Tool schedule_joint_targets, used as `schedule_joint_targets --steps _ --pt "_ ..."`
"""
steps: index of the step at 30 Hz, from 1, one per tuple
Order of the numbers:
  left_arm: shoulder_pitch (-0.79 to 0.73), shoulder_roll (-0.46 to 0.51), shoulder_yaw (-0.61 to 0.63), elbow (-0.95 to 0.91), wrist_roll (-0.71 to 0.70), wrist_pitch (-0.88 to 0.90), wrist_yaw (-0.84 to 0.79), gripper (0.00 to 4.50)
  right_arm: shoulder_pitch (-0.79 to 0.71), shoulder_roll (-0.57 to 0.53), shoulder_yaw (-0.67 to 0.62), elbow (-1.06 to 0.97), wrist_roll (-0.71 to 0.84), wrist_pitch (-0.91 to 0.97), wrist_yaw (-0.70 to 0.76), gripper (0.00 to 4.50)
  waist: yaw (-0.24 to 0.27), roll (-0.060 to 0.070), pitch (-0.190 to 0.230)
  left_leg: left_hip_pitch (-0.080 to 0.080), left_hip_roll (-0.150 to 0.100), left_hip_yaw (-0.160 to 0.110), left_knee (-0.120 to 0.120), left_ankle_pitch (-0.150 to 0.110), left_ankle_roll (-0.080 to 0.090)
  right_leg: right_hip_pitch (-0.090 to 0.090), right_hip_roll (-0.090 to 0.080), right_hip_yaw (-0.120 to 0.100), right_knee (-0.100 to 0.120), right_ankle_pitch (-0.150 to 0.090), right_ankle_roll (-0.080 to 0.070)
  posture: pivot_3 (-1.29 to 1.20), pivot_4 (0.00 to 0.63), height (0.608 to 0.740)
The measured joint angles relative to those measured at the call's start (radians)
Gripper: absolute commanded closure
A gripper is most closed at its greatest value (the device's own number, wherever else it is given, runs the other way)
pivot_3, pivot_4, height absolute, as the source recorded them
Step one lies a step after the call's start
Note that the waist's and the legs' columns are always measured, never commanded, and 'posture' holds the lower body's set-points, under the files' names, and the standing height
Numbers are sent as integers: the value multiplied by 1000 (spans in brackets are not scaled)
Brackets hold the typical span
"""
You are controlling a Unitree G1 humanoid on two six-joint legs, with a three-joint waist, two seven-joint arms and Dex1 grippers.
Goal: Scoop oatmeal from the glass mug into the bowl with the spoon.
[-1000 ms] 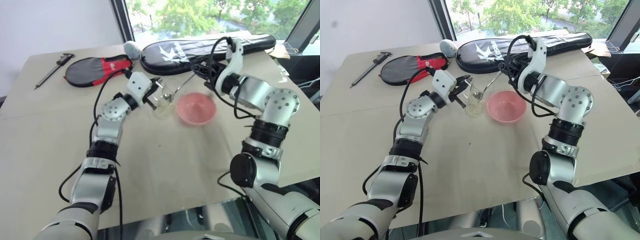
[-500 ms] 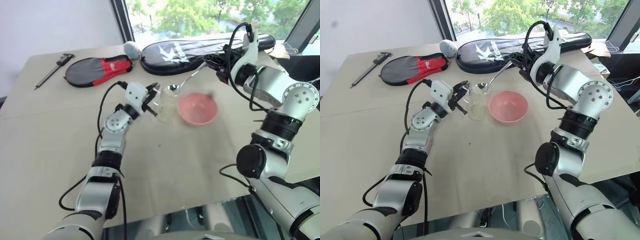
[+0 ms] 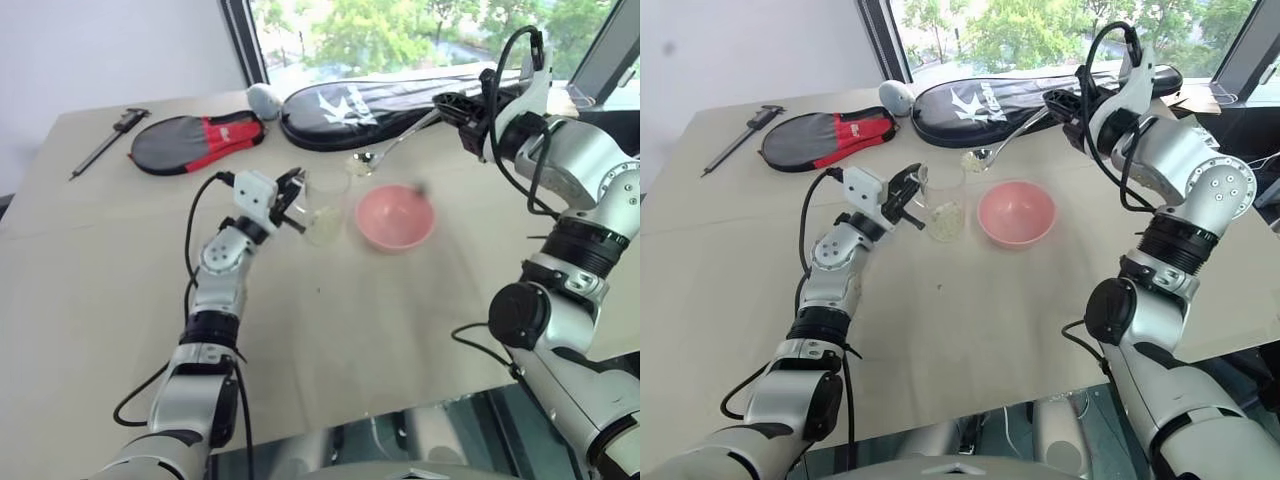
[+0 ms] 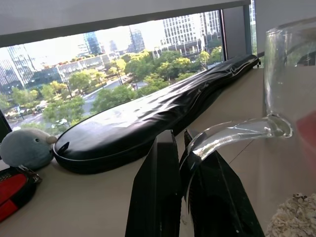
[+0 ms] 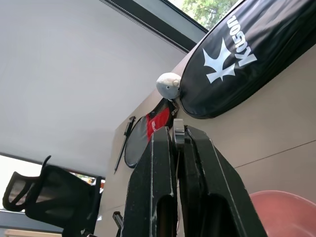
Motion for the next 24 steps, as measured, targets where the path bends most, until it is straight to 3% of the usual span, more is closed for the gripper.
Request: schedule_joint_targets --steps 15,19,24 --pt "24 18 41 1 -2 -2 7 4427 149 -115 78 9 181 -118 -89 4500 2 -1 -1 0 1 2 0 0 0 0 1 3 1 0 1 0 150 740" --pt "24 18 64 1 -16 1 18 4427 203 -169 157 -31 133 -128 -21 4500 1 -1 -1 0 1 3 0 0 1 0 1 3 1 0 1 0 150 740" --pt "29 15 73 -2 -29 19 25 4427 245 -236 310 -116 -35 -149 141 4500 2 -1 -1 1 1 4 0 0 1 0 1 4 0 1 1 0 150 740"
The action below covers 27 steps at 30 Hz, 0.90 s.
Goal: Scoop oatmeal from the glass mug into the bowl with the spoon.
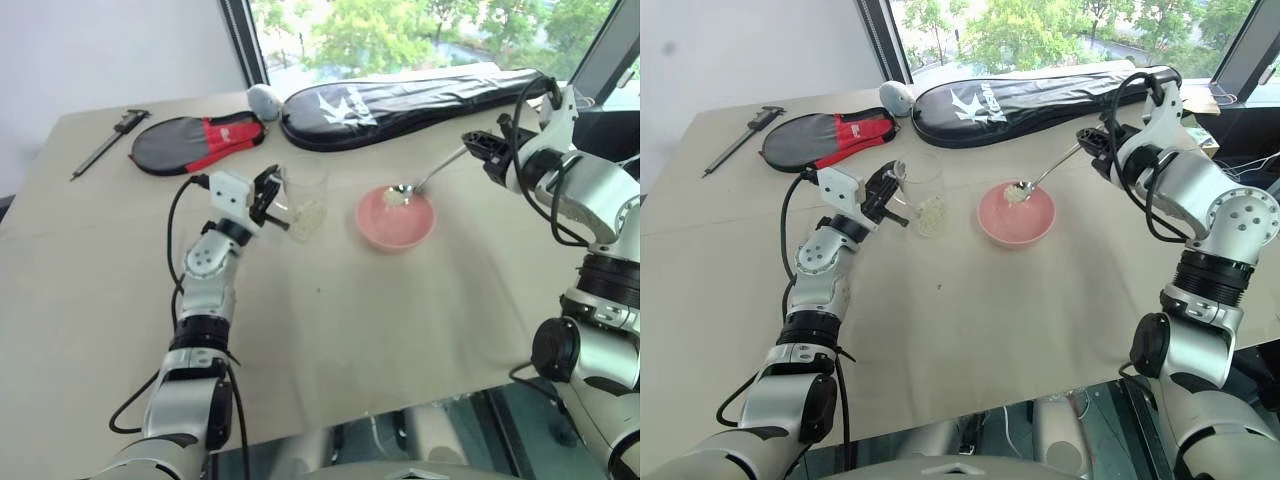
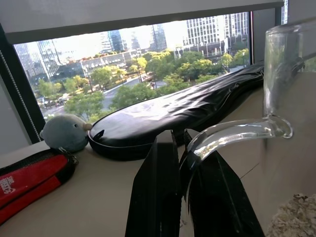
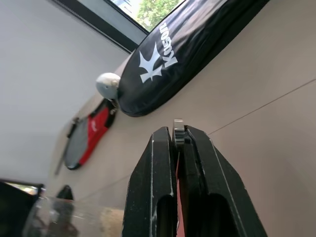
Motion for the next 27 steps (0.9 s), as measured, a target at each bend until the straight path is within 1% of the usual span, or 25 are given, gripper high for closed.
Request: schedule_joint_targets --steps 4,9,11,16,18,20,21,23,25,27 --pt "15 -6 0 -15 -4 13 10 4427 1 -52 132 -97 -142 -33 137 4500 0 0 0 0 0 0 0 0 0 0 0 0 0 0 0 0 150 740" --pt "20 -11 1 -42 -10 32 19 4427 -2 -163 340 -261 -358 -114 379 4500 8 -1 0 0 0 0 0 0 0 0 0 -1 -1 0 0 0 150 740" --pt "27 -14 1 -47 -10 38 21 4427 -2 -228 439 -344 -454 -160 515 4500 14 -1 0 0 0 0 0 0 0 0 1 -3 -3 0 0 0 150 740" --pt "32 -27 1 -60 -10 41 32 4427 4 -314 549 -429 -601 -244 714 4500 30 -1 0 -1 0 -1 0 0 0 1 1 -6 -6 2 1 0 150 740" --pt "32 -33 1 -60 -10 41 38 4427 14 -319 552 -434 -635 -264 757 4500 32 -1 -1 -1 0 -2 0 0 0 1 1 -6 -9 4 2 0 150 740" --pt "33 -38 1 -60 -11 41 39 4427 21 -295 537 -425 -637 -256 762 4500 32 -1 -1 -1 0 -1 0 0 0 2 1 -6 -10 5 2 0 150 740" --pt "33 -42 0 -61 -10 41 40 4427 21 -261 507 -405 -624 -238 749 4500 31 -2 -1 -1 0 -1 0 0 0 2 1 -5 -10 5 2 0 150 740" --pt "39 -51 -1 -69 -10 41 43 4427 -7 -167 409 -324 -576 -191 689 4500 31 -2 -1 -1 0 0 0 0 0 2 1 -4 -10 6 2 0 150 740" --pt "52 -60 -4 -80 -10 41 49 4427 -81 -82 297 -240 -522 -140 601 4500 30 -2 -1 -1 1 0 0 1 0 1 2 -4 -10 7 1 0 150 740" --pt "61 -71 -8 -82 -7 40 55 4427 -155 -8 203 -205 -459 -105 529 4500 29 -1 -1 -1 2 0 -1 1 0 1 2 -4 -10 8 0 0 150 740"
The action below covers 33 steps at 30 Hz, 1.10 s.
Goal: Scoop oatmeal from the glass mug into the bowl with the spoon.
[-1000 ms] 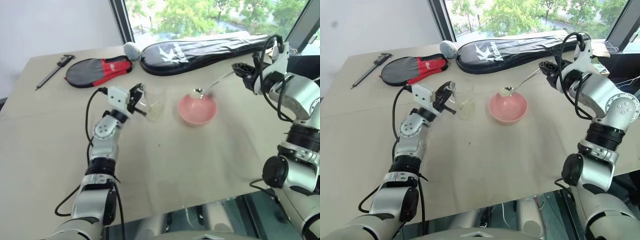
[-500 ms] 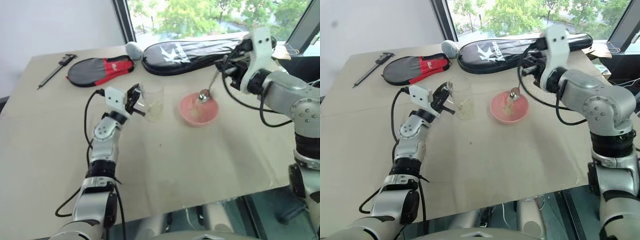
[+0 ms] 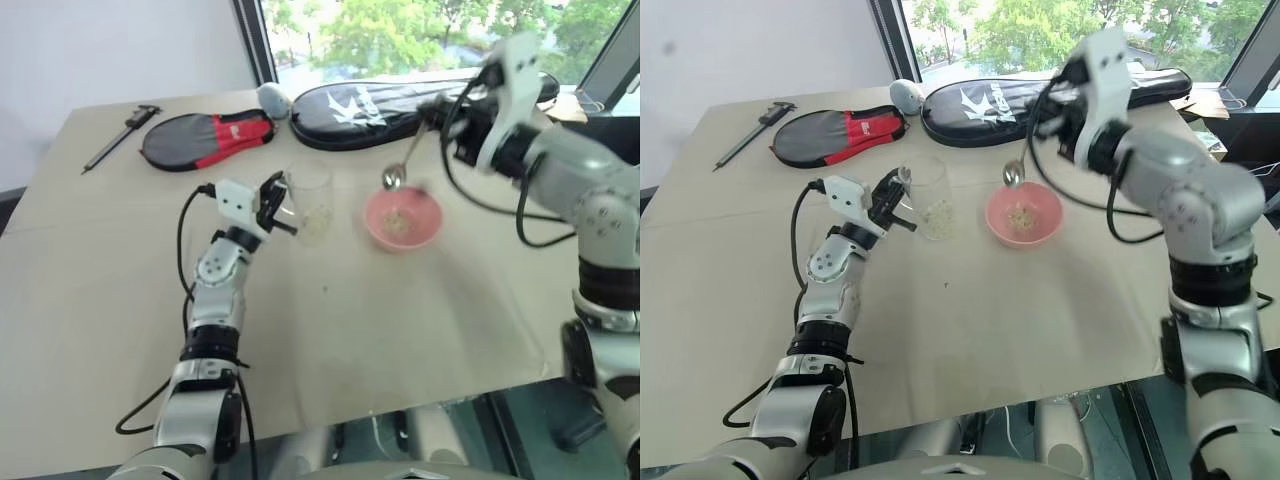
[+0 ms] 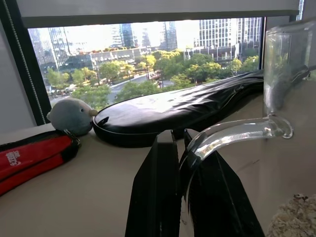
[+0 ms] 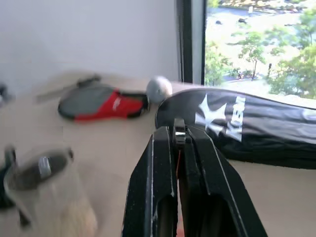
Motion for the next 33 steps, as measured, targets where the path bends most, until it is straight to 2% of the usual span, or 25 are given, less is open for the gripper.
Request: schedule_joint_targets --steps 3,7,11,18,22,25,26,33 --pt "5 -14 -11 0 14 -3 5 4427 -82 99 -97 24 114 64 -98 4500 -1 0 0 0 1 0 -1 0 0 0 0 0 0 0 0 0 150 740" --pt "5 -21 -18 3 17 -9 9 4427 -83 165 -123 36 217 140 -168 4500 -2 0 0 0 0 1 0 0 0 0 0 0 0 0 0 0 150 740" --pt "5 -35 -19 7 17 -18 6 4427 -47 186 -85 24 233 172 -176 4500 -3 0 0 0 0 0 0 0 0 0 0 0 0 0 0 0 150 740" --pt "5 -37 -28 24 18 -44 -5 4427 35 182 62 11 124 141 -103 4500 -7 0 0 0 0 1 0 0 0 0 0 0 1 0 0 0 150 740" --pt "5 -40 -28 40 17 -68 -6 4500 51 190 110 11 67 121 -72 3179 -7 0 0 0 0 1 0 0 0 0 0 0 0 0 0 0 150 740" --pt "5 -40 -28 56 18 -77 -1 4500 53 202 112 11 41 89 -42 1631 -7 0 0 0 0 1 0 0 0 0 0 0 0 0 0 0 150 740" --pt "5 -41 -28 57 18 -78 1 4500 53 203 113 12 38 83 -38 1356 -7 0 0 0 0 1 0 0 0 0 0 0 0 0 0 0 150 740" --pt "9 -39 -28 65 19 -90 10 4500 58 194 122 26 -42 31 8 1356 -7 0 0 0 0 1 0 0 0 0 0 0 0 0 0 0 150 740"
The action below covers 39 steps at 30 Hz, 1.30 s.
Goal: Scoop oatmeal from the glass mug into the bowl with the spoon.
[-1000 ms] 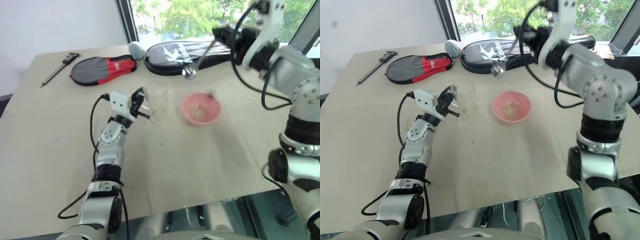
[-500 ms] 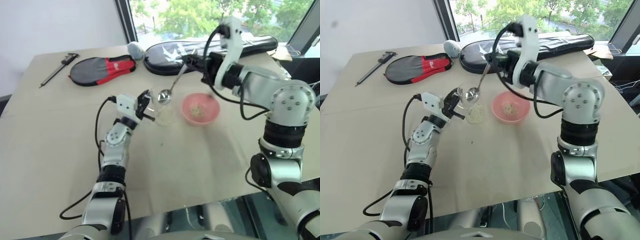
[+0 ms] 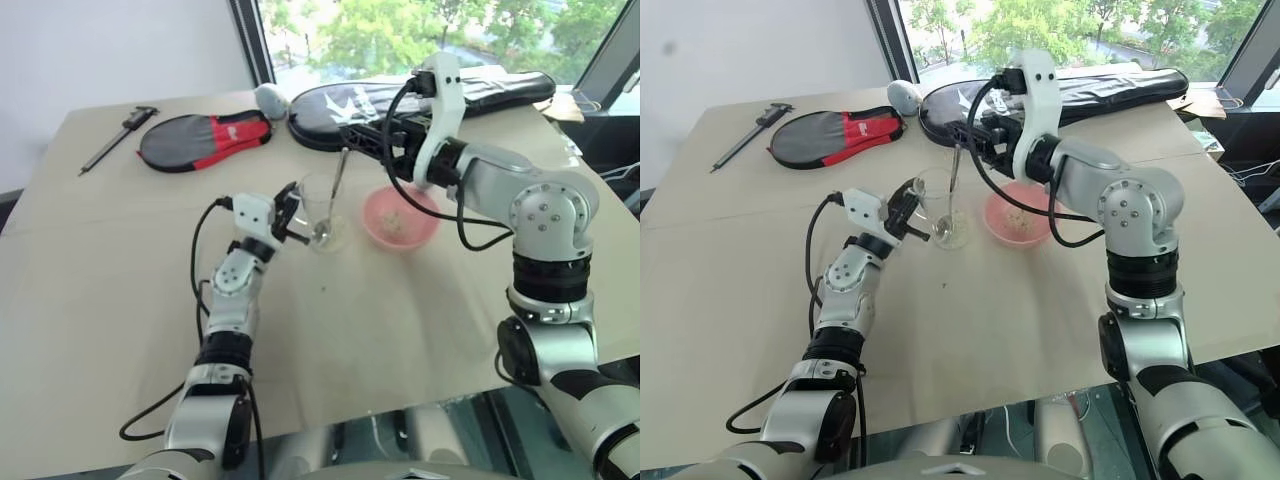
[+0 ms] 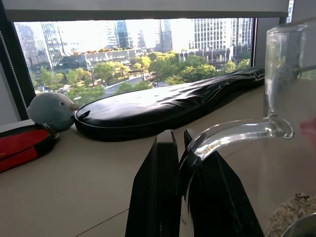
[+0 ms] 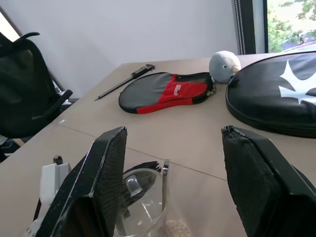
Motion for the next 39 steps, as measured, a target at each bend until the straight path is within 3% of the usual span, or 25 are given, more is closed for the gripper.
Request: schedule_joint_targets --steps 4,8,20,32,36,39 --pt "1 1 0 -1 -4 -2 -5 3158 2 9 0 12 -29 -22 16 1292 0 0 0 0 0 0 0 0 0 0 0 0 0 0 0 0 150 740" --pt "12 10 3 -12 -8 -4 -4 1292 2 14 -1 41 -63 -54 30 1292 0 0 0 0 0 0 0 0 0 0 0 0 0 0 0 0 150 740" --pt "207 64 -1 -285 -32 112 -13 1292 70 -6 -30 11 -81 -82 86 1292 1 0 0 0 0 0 0 0 0 0 0 0 0 0 0 0 150 740" --pt "603 198 4 -857 -99 486 -5 1292 586 -288 -116 -214 -169 -361 377 1292 12 -1 -1 7 2 0 -3 0 0 8 1 -1 -3 0 0 0 150 740" --pt "809 219 34 -1014 -126 575 -3 1292 920 -383 -201 -250 -182 -458 540 1292 30 1 0 19 4 1 -7 -3 5 21 2 -1 -10 -1 0 0 150 740" --pt "900 200 40 -1036 -117 575 12 1292 1065 -388 -205 -228 -210 -536 626 1292 32 5 3 28 12 4 -7 -6 7 35 6 -5 -23 1 7 0 150 740"
